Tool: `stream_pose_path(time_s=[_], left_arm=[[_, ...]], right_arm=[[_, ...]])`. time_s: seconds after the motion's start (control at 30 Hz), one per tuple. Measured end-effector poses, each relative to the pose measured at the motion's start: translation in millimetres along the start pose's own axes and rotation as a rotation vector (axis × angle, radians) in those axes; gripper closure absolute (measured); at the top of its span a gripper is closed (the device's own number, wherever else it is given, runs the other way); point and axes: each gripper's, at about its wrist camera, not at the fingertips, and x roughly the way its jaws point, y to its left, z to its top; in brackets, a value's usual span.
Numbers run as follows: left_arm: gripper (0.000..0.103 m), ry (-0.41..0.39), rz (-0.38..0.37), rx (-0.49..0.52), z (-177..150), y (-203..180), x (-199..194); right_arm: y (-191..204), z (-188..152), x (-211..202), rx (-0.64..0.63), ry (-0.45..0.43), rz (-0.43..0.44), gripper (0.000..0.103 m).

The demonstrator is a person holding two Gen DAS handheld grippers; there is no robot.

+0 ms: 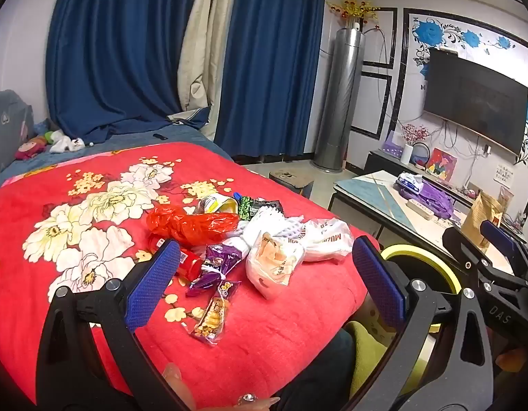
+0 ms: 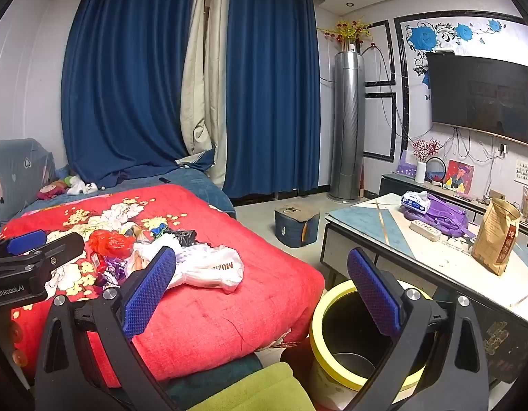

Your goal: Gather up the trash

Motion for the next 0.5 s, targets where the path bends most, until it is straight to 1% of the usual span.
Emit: stream_pose_path(time_s=[0.5], left_arm=[[0.01,0.001,0.002,0.009,-0.1,-0.5,0.8]], right_arm=[[-0.4,-0.3,0.6,0.002,0.002,0.001,0.006]])
